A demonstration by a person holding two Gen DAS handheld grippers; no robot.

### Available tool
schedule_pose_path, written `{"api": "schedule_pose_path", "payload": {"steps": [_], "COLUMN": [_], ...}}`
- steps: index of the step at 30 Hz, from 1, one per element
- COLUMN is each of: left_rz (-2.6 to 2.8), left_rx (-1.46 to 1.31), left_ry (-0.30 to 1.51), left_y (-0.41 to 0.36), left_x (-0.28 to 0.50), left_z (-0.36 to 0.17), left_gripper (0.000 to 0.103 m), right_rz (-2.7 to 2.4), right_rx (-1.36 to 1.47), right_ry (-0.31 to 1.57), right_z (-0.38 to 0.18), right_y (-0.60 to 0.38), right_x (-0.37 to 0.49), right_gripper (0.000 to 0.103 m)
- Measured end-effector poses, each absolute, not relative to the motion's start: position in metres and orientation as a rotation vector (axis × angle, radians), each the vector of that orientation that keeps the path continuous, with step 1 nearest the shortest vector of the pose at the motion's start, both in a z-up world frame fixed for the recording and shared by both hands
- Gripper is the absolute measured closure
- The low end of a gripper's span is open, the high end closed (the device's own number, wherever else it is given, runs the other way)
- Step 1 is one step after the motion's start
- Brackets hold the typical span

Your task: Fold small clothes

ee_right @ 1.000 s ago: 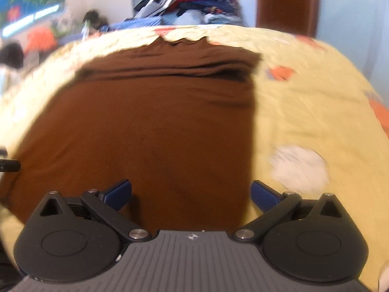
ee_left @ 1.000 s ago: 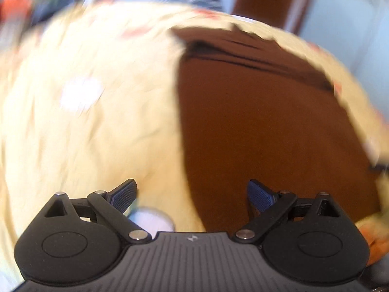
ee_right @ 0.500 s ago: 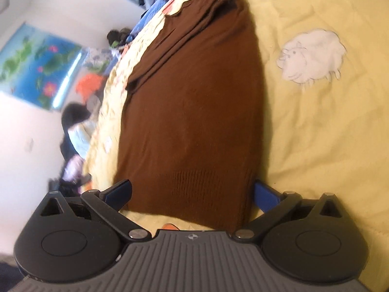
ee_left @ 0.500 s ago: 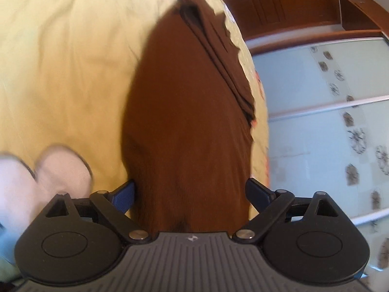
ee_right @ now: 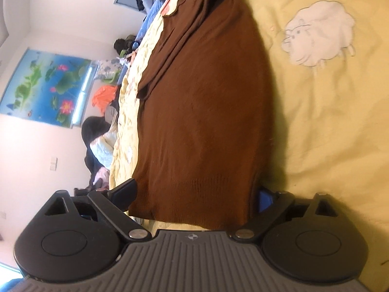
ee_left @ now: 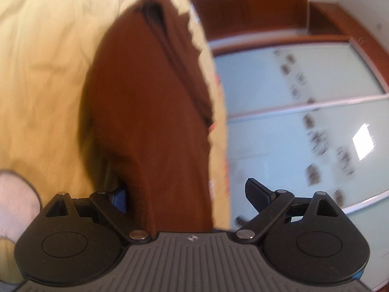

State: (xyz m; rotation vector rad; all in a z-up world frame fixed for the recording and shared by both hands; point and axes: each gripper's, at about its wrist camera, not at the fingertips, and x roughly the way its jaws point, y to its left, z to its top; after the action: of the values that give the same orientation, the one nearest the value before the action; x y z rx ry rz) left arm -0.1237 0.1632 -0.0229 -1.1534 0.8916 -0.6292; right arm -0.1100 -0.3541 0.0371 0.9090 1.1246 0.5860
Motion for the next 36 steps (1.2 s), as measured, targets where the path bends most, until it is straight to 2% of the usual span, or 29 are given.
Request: {"api": "schedule_pose_path", "payload": {"steps": [8, 11, 16, 20, 22, 26, 28, 30, 31, 32, 33, 34, 36], "left_rz": [-0.65, -0.68, -0.666, -0.535, -0.496, -0.502, -0.514, -0.525, -0.516, -0.51, -0.498, -0.475, -0.445], "left_rx": [-1.156, -1.154, -1.074, -1.064, -1.025, -0.92, -0.854, -0.813, -0.791, -0.776, -0.767, -0.753, -0.714], "left_ry": [0.841, 0.85, 0.766, 0.865, 0.892, 0.928, 0.939, 0.946, 0.953, 0.974, 1.011, 1.045, 1.042], "left_y": [0.167, 0.169, 0.19, 0.205, 0.203, 0.186, 0.173, 0.161, 0.157, 0.154, 0.152, 0.151, 0.154], "left_x": [-0.113, -0.113, -0.118, -0.117, -0.12, -0.125, -0.124, -0.12, -0.117, -0.114, -0.111, -0.109, -0.116], "left_z": [-0.013, -0.011, 0.012, -0.008, -0.016, -0.014, -0.011, -0.01, -0.009, -0.009, -0.012, -0.013, -0.006], "left_gripper": [0.008, 0.008, 0.007, 0.007, 0.011, 0.011, 0.011, 0.013, 0.027, 0.043, 0.082, 0.095, 0.095], "right_rz": [0.582, 0.591, 0.59, 0.59, 0.587, 0.556, 0.532, 0.511, 0.497, 0.484, 0.475, 0.478, 0.507], "right_rx": [0.89, 0.875, 0.875, 0.877, 0.874, 0.818, 0.772, 0.73, 0.711, 0.696, 0.681, 0.678, 0.681], "right_ry": [1.12, 1.115, 1.119, 1.121, 1.123, 1.13, 1.138, 1.162, 1.171, 1.179, 1.187, 1.18, 1.132], "right_z": [0.037, 0.037, 0.037, 0.037, 0.037, 0.042, 0.045, 0.044, 0.043, 0.041, 0.039, 0.039, 0.046], "right_y": [-0.354, -0.352, -0.353, -0.353, -0.35, -0.349, -0.348, -0.345, -0.344, -0.342, -0.341, -0.341, -0.342], "right_x": [-0.102, -0.102, -0.102, -0.101, -0.1, -0.102, -0.103, -0.103, -0.102, -0.102, -0.102, -0.103, -0.108], "right_gripper": [0.003, 0.003, 0.003, 0.002, 0.002, 0.018, 0.033, 0.063, 0.07, 0.083, 0.087, 0.088, 0.089]}}
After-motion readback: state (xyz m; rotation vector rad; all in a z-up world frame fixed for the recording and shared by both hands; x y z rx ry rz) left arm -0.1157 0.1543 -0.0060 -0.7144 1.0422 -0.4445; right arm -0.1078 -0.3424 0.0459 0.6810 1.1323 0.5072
